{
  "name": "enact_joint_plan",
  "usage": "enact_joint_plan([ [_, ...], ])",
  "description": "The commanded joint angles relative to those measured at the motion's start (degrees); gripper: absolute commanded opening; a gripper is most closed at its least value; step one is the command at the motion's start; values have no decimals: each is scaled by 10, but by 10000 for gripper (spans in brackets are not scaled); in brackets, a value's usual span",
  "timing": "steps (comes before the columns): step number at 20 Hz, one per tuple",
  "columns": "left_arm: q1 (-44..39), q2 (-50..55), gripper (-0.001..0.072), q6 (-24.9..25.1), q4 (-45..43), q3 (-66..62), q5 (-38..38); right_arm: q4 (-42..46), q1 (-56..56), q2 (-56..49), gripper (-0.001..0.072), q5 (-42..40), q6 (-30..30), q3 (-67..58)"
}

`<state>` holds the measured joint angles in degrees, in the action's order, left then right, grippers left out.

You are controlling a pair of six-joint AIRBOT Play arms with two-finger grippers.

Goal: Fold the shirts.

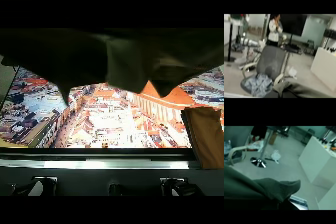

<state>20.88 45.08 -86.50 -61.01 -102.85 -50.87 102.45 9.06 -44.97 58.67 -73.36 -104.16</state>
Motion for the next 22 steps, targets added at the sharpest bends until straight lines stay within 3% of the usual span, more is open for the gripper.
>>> enact_joint_plan([
  [1,10,-21,23,-16,1,-27,2,48,0,37,43,51,-15,-24],
  [4,10,7,24,-13,-1,-26,-38,65,0,-5,44,146,24,-24],
  [8,3,107,24,15,-1,40,-131,57,0,-169,44,309,46,0],
  [11,-22,213,24,43,-1,142,-136,-31,0,-311,45,239,37,70],
  [15,-42,395,25,57,11,190,-136,-59,0,-495,46,138,-56,87],
  [18,-42,482,25,57,73,189,-121,-89,1,-550,46,97,-71,87],
  [22,-53,533,48,46,81,188,-128,-103,1,-574,47,58,-93,87],
])
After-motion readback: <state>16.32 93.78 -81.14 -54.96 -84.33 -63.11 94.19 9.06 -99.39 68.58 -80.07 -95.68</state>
